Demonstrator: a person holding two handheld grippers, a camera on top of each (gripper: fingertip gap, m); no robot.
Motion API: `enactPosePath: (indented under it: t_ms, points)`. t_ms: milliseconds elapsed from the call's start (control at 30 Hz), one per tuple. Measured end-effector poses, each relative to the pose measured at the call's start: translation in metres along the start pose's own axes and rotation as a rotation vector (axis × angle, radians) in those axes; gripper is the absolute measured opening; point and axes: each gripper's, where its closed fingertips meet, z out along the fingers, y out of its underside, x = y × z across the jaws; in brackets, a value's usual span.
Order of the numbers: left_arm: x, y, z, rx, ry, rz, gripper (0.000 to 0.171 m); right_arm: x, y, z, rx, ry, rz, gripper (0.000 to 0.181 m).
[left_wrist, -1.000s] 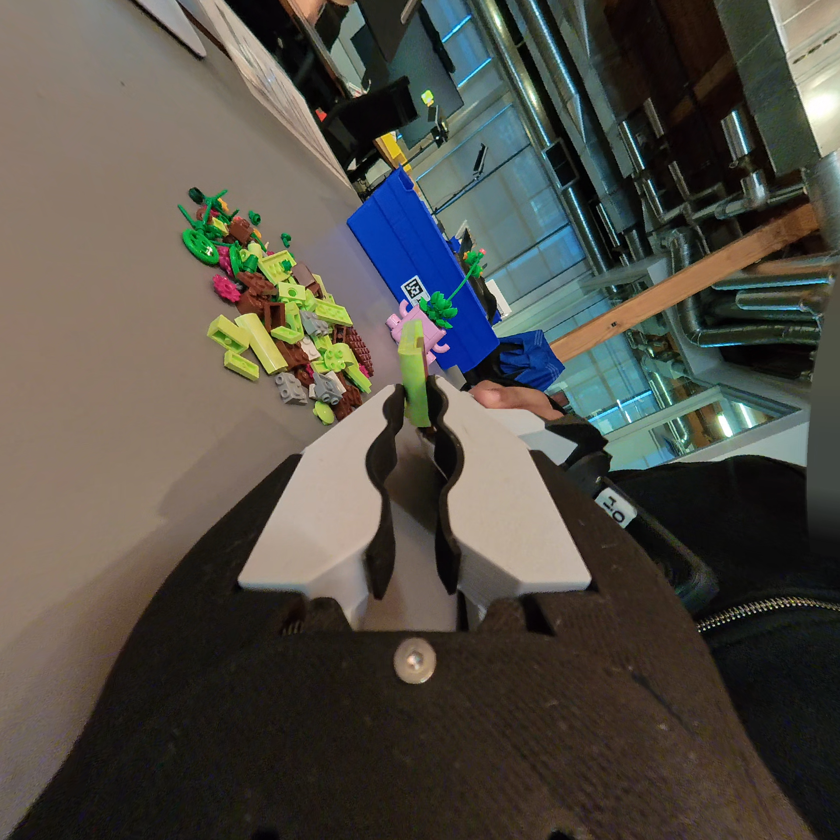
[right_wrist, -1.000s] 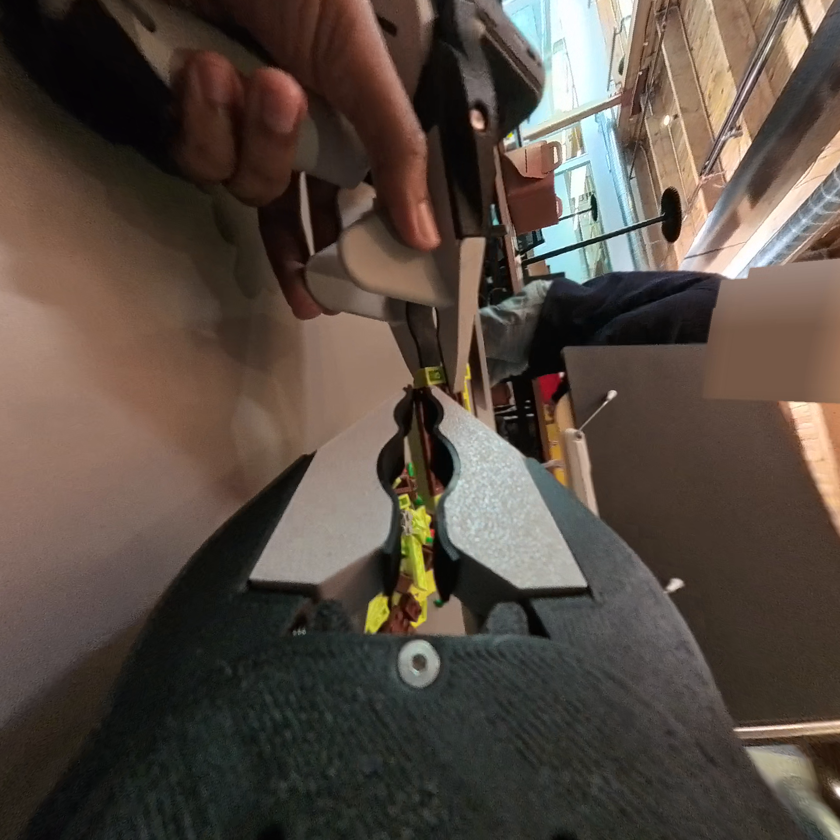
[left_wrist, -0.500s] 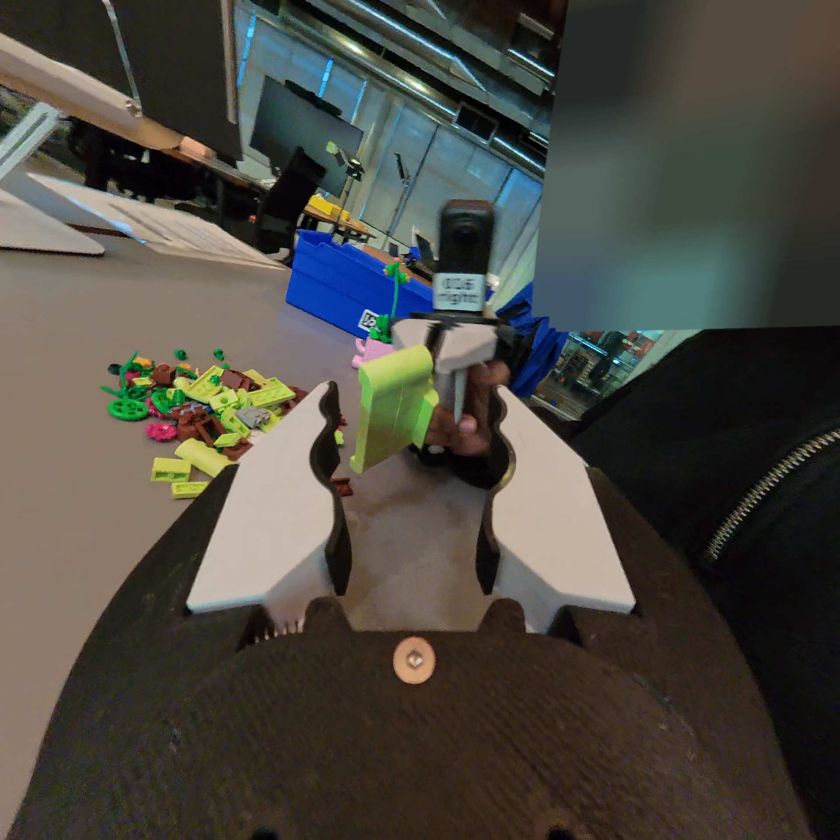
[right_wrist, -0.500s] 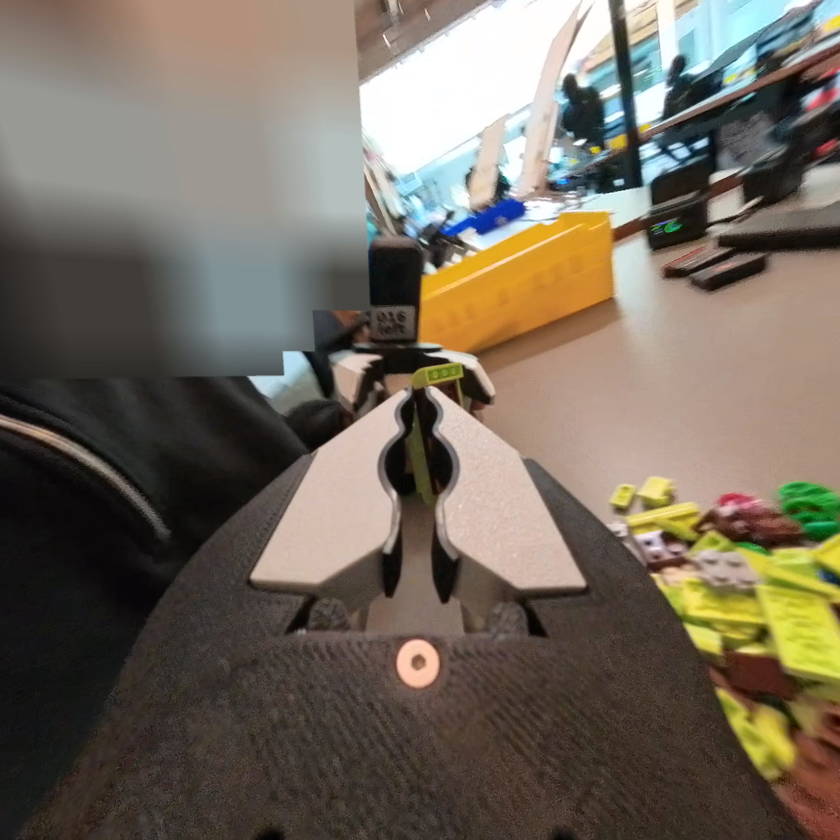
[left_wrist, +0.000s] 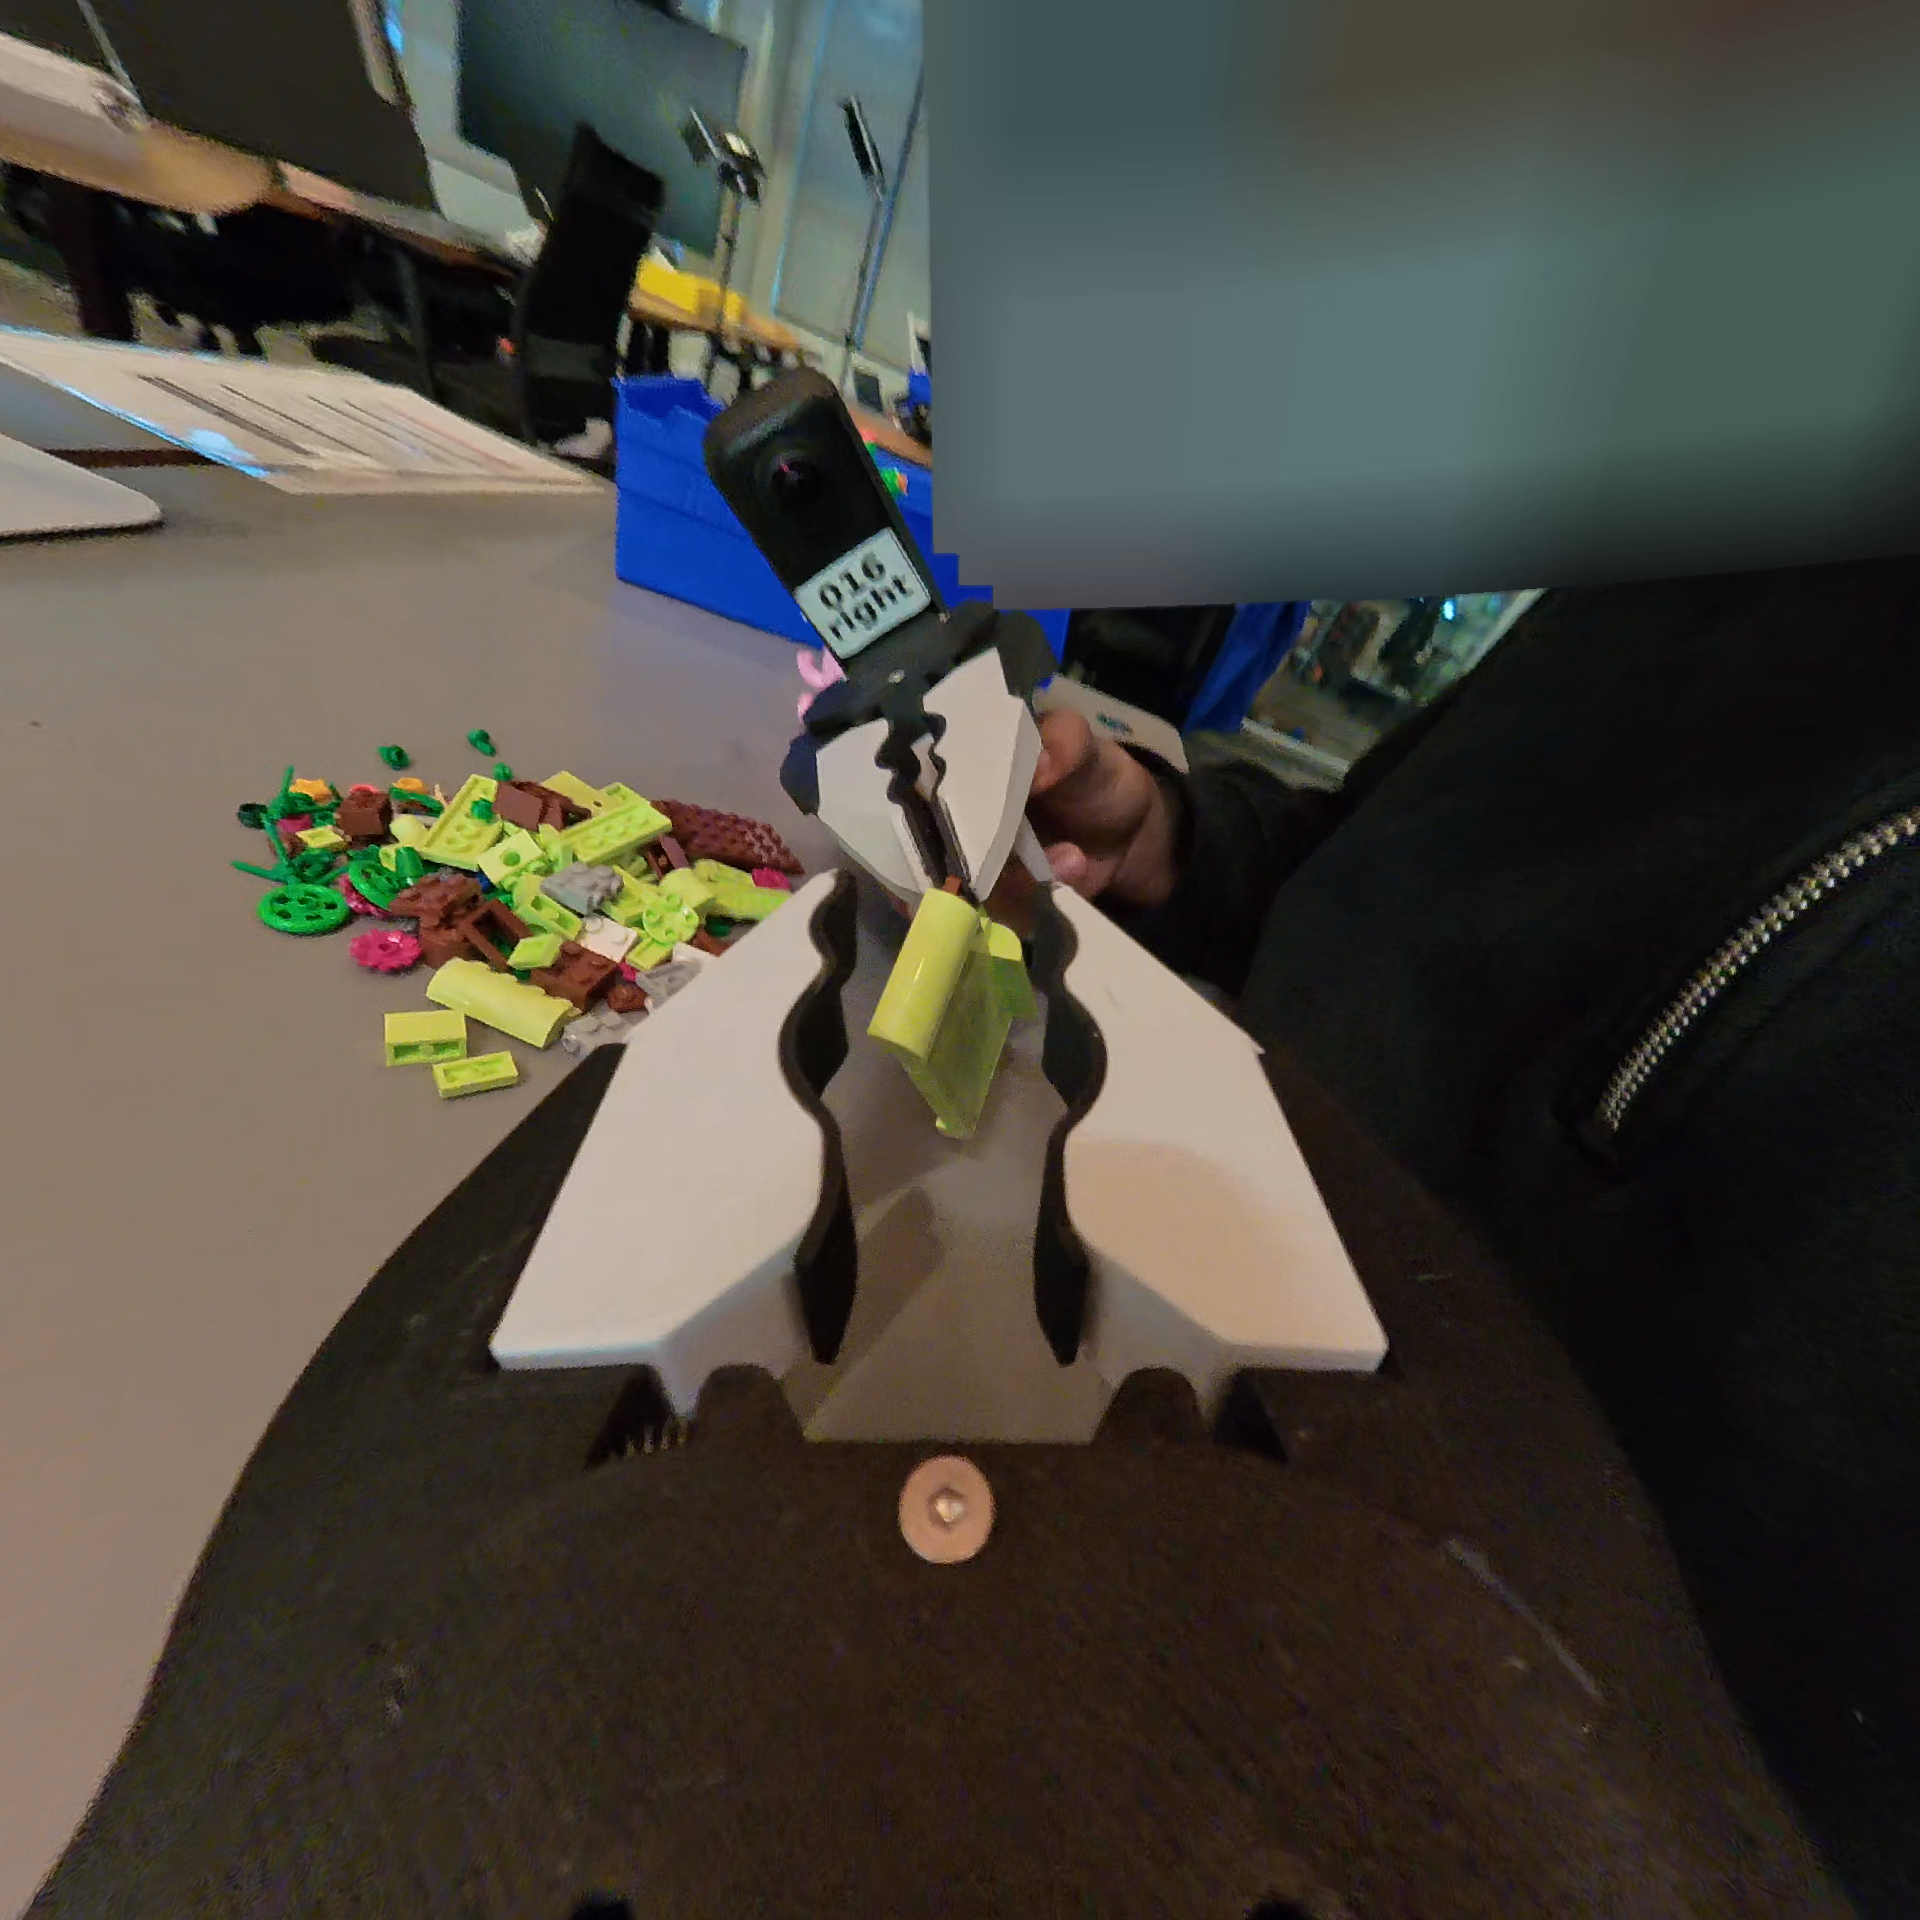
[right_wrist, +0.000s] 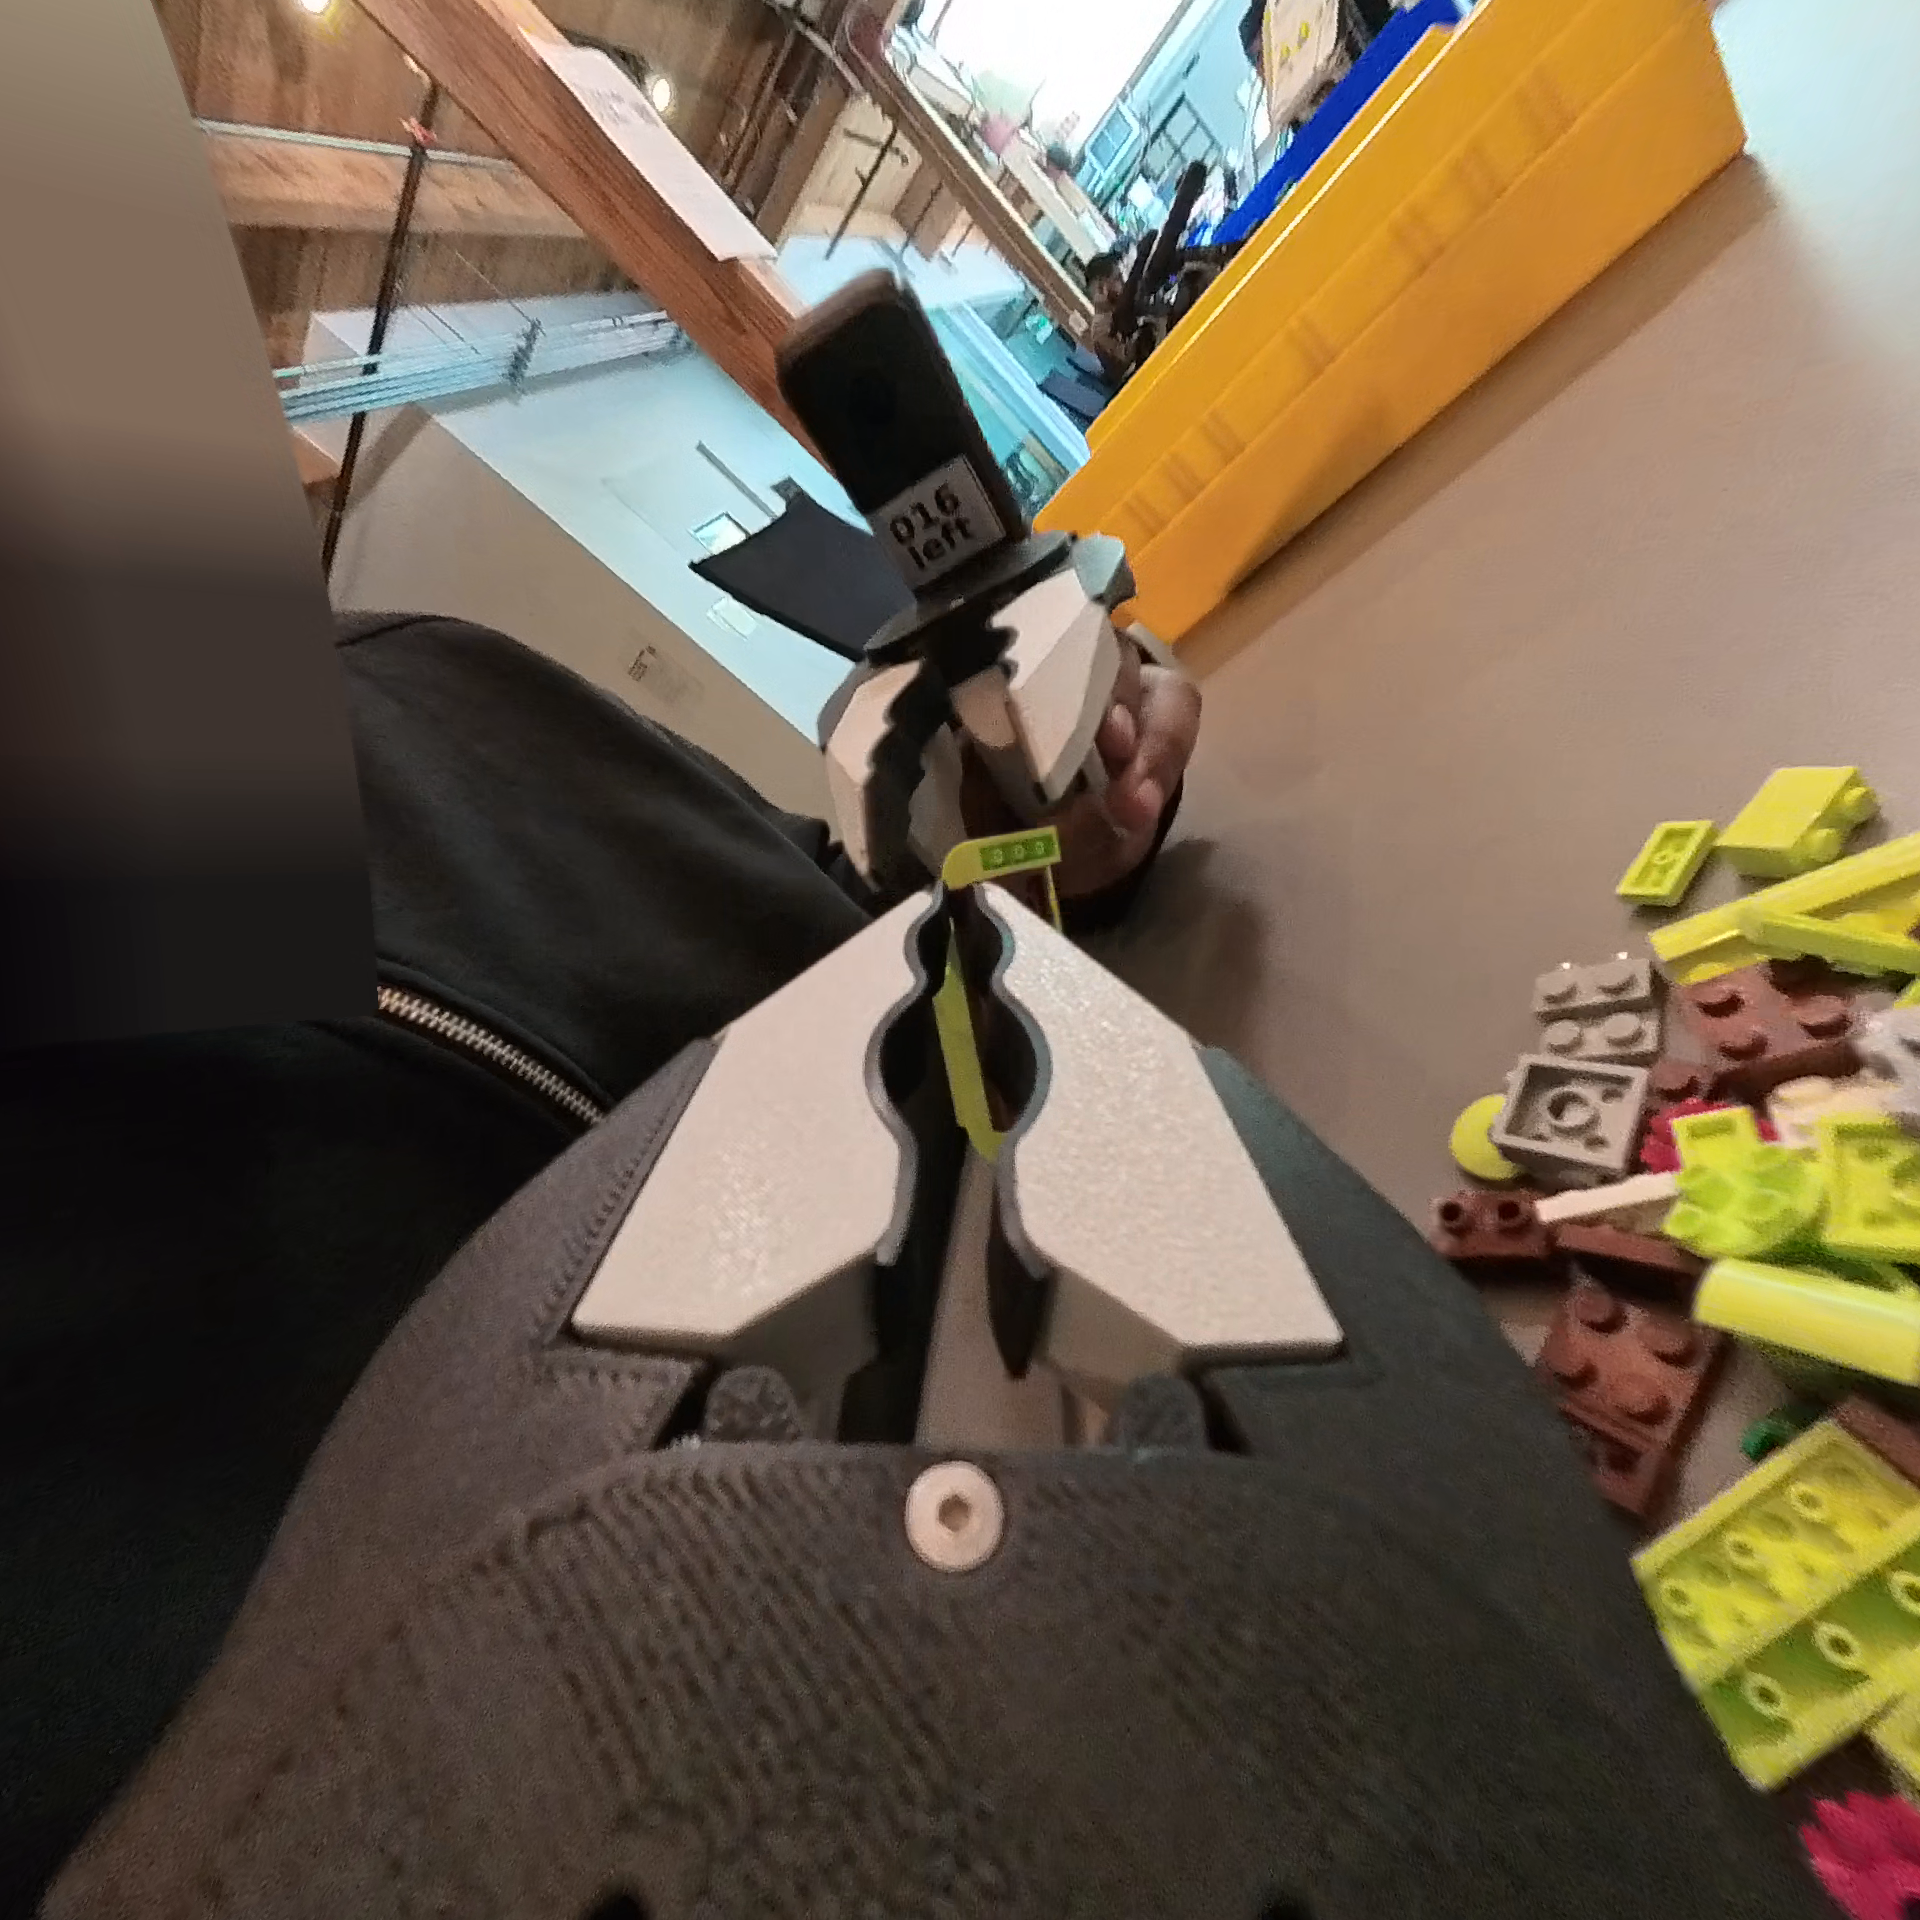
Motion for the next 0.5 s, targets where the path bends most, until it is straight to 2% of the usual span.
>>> enactPosePath:
  t_ms: [67, 133, 233, 300, 500]
  points:
    - [0.001, 0.009, 0.002, -0.082, 0.016, 0.018, 0.031, 0.000, 0.006, 0.004, -0.039, -0.003, 0.005, 0.000]
    - [0.005, 0.020, 0.004, -0.175, 0.053, 0.051, 0.017, 0.002, 0.008, 0.005, -0.053, 0.013, 0.013, 0.000]
    - [-0.001, 0.031, 0.004, -0.269, 0.040, 0.083, 0.011, 0.006, 0.008, 0.004, -0.047, 0.018, 0.053, 0.000]
    - [0.001, 0.034, 0.004, -0.295, 0.068, 0.092, 0.005, 0.009, 0.009, 0.004, -0.054, 0.028, 0.064, 0.001]
    - [0.000, 0.041, 0.005, -0.355, 0.093, 0.071, 0.005, 0.012, 0.006, 0.003, -0.082, 0.108, -0.066, 0.008]
